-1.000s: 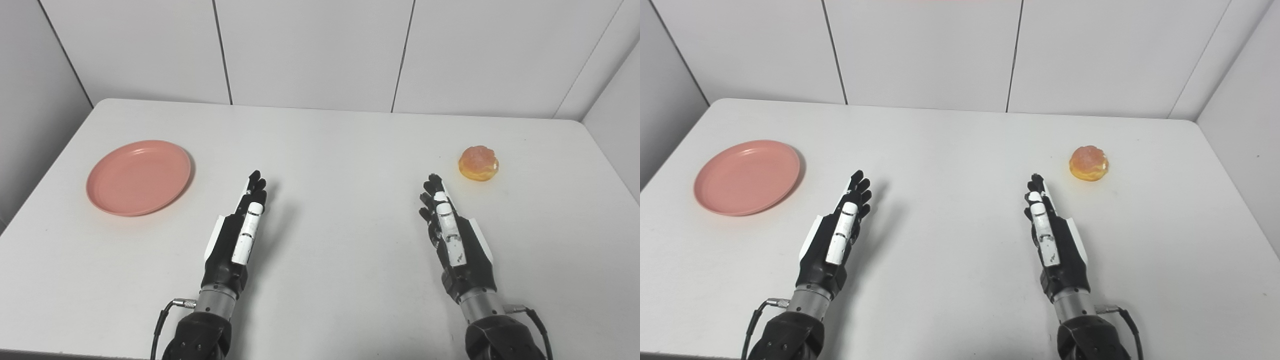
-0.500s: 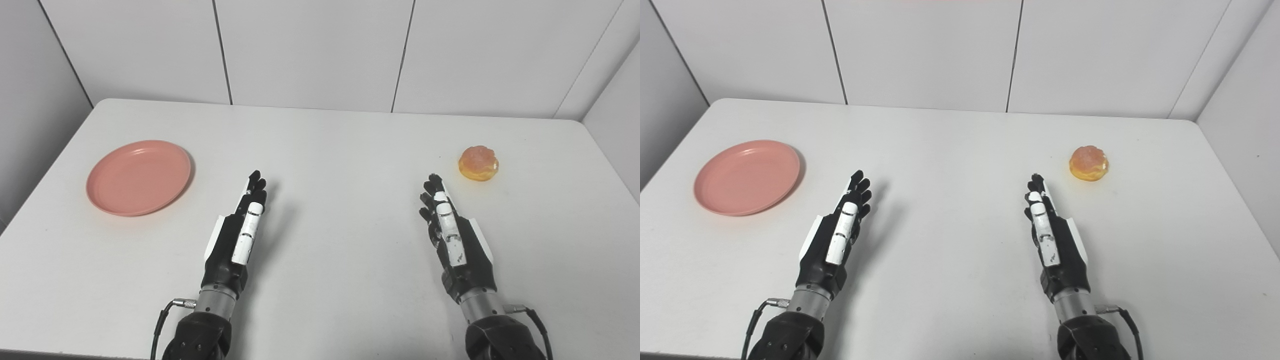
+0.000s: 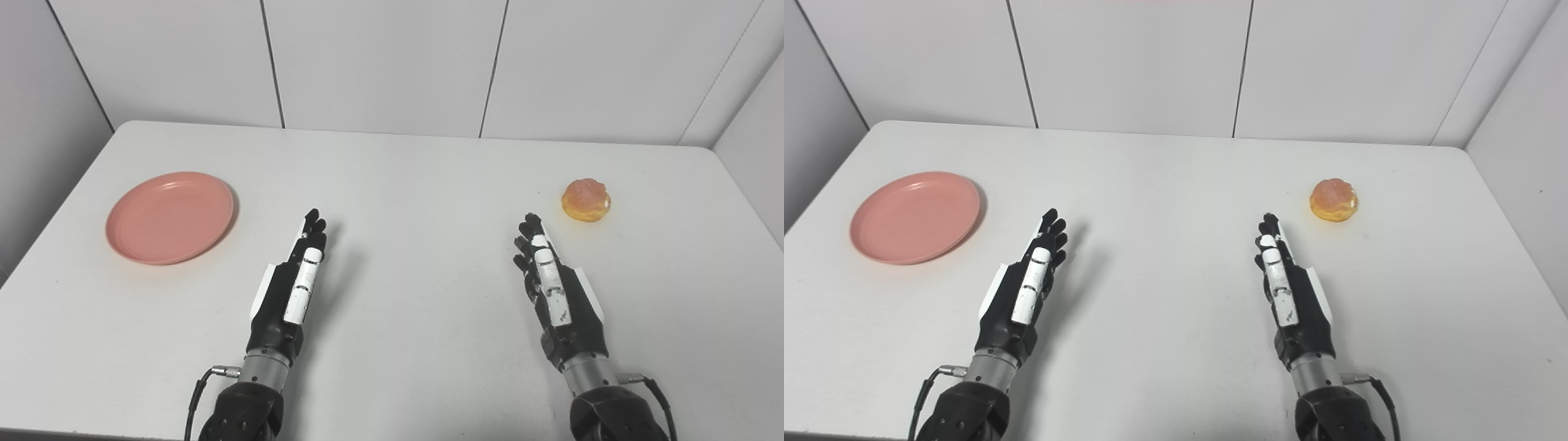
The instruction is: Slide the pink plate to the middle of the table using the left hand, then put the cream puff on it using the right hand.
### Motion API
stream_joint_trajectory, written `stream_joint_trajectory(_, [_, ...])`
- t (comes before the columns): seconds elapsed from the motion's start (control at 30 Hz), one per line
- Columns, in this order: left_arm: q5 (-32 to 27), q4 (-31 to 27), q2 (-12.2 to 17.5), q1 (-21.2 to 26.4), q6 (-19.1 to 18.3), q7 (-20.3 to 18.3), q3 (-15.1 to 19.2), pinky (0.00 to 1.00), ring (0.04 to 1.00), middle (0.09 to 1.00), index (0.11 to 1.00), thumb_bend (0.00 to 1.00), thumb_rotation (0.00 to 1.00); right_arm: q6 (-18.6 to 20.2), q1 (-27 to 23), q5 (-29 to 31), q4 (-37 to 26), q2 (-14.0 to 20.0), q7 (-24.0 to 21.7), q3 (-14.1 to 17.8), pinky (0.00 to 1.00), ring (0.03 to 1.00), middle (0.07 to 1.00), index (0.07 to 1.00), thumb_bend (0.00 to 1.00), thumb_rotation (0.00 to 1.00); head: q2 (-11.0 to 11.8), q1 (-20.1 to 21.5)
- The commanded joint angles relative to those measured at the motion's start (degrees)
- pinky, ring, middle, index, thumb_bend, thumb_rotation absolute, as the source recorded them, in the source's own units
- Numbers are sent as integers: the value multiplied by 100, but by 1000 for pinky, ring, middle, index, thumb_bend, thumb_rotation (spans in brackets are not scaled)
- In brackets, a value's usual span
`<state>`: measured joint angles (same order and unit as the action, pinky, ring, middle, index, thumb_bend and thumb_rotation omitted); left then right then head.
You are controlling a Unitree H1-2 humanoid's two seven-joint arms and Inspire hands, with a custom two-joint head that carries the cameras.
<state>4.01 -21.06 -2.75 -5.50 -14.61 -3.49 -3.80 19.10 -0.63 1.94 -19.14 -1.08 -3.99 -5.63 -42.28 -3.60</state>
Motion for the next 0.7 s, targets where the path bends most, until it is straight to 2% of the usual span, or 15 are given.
stream_joint_trajectory(0.0, [9, -92, 119, -186, 206, 3, -7, 1000, 995, 1000, 989, 464, 1000, -225, -116, 54, -146, -11, -44, 0, 1000, 1000, 1000, 1000, 212, 1000, 41, -42])
stream_joint_trajectory(0.13, [44, -27, 110, -194, 232, 6, -46, 1000, 996, 1000, 988, 460, 1000, -301, -111, 146, -60, 27, -106, 33, 1000, 1000, 1000, 1000, 212, 1000, 173, -248])
stream_joint_trajectory(0.4, [185, 158, -20, -228, 290, 105, -221, 960, 978, 994, 979, 479, 1000, -857, -46, 396, 226, 157, -291, 179, 1000, 993, 1000, 1000, 235, 1000, 550, -847])
stream_joint_trajectory(0.67, [305, 216, -264, -268, 250, 369, -415, 946, 948, 965, 959, 465, 1000, -873, -17, 508, 271, 327, -414, 231, 1000, 998, 1000, 1000, 261, 1000, 807, -1297])
